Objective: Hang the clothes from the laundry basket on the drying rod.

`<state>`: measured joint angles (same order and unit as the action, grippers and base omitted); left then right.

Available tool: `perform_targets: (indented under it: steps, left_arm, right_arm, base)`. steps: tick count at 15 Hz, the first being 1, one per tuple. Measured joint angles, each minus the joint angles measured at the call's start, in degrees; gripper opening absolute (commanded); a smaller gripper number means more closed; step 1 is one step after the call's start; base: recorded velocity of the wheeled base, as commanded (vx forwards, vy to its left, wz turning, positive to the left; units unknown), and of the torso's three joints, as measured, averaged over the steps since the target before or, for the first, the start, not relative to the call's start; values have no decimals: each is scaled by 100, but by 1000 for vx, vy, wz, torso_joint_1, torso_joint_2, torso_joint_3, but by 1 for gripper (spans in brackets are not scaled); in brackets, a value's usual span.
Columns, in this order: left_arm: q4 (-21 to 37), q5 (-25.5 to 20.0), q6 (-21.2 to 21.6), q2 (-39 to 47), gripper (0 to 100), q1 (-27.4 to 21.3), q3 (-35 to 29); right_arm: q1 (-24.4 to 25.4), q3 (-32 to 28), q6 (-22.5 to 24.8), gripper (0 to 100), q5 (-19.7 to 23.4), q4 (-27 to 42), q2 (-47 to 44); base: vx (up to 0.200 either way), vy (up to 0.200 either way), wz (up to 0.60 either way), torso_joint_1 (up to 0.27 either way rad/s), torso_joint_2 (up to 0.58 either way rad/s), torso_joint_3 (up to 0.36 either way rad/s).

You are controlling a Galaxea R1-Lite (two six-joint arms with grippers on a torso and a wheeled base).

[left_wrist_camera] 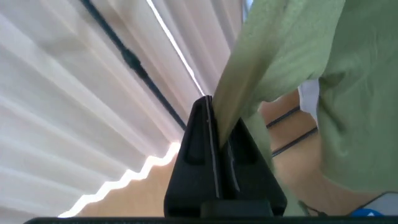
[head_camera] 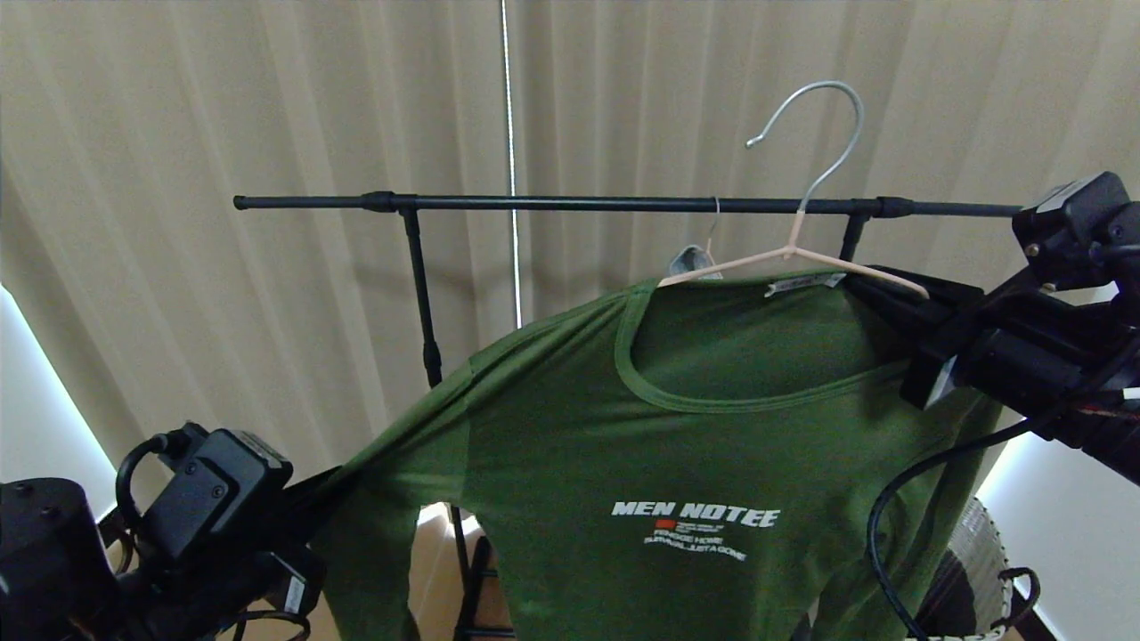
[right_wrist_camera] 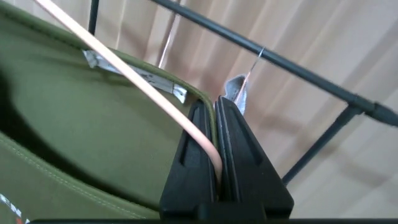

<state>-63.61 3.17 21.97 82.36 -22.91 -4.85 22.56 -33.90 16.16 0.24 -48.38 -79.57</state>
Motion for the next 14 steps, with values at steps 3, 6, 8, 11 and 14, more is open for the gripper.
perform_targets:
  steps: [3,6,8,11,14]
  left_arm:
    - [17,5,-10,-105,100,6,34]
    - [15,2,-33,-279,100,6,22]
    - [20,-5,-95,-524,100,6,22]
    - [26,-9,-347,-955,100,1,43]
    - [44,-13,-794,-1261,100,-118,52]
  right_arm:
    - [-13,-29,-2,0,-27,0,-23]
    - [-82,-16,6,0,-130,43,-30]
    - [-195,-46,12,0,-161,76,-33]
    - [-295,15,20,0,-404,308,-26]
    - [-325,107,20,0,-653,646,18]
  base:
    - [0,0,0,0,0,0]
    - [0,0,0,0,0,0]
    - [0,0,0,0,0,0]
    - [0,0,0,0,0,0]
    - [0,0,0,0,0,0]
